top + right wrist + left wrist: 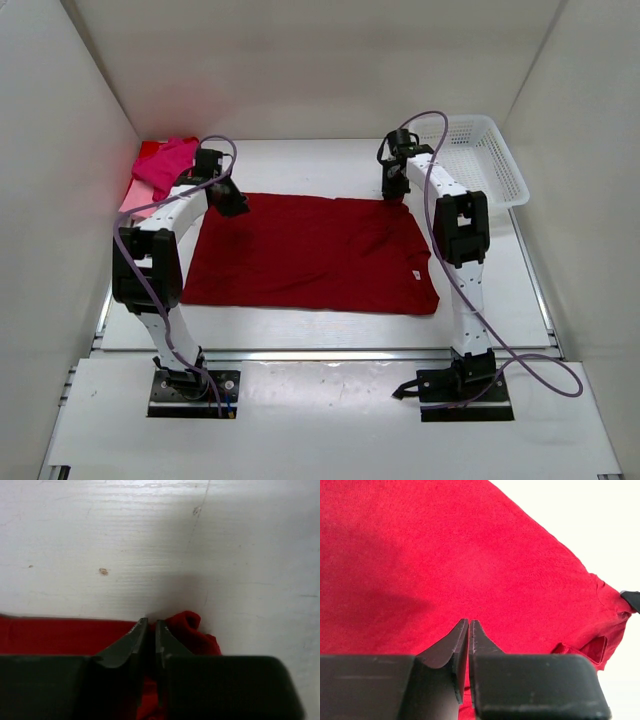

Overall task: Fold and stack the t-shirts
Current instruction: Pick up the 1/3-folded T-shirt from the center of the board.

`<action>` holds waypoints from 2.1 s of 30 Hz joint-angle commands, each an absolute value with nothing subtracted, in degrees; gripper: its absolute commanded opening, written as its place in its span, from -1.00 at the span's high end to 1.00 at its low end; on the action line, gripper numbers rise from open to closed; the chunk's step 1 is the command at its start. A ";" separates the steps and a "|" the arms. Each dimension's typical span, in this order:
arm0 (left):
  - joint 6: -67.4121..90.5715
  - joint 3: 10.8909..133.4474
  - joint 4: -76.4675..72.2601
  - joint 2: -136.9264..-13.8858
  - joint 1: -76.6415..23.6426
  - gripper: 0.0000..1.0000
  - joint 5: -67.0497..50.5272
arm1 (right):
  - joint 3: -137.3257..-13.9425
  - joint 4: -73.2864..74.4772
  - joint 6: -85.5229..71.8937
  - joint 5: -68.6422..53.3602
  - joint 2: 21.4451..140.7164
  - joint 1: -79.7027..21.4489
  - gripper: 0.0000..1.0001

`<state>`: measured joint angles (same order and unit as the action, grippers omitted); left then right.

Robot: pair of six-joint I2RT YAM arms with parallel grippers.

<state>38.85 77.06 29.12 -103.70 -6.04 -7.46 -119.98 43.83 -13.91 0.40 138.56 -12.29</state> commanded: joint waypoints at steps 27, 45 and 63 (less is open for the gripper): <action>41.39 77.69 28.83 -97.82 -3.08 0.72 -4.66 | -83.68 37.09 -19.78 1.67 97.75 -19.87 0.04; 39.46 93.61 33.13 -112.50 -1.32 0.38 4.04 | -81.22 34.11 -21.18 -1.93 104.51 -14.41 -0.01; 38.67 93.25 32.96 -113.46 -1.41 0.43 3.16 | -79.37 34.10 -22.15 -4.92 103.71 -12.57 0.10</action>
<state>38.87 92.92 33.39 -115.20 -1.61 3.46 -80.49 35.33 -21.43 -3.62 104.60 -10.94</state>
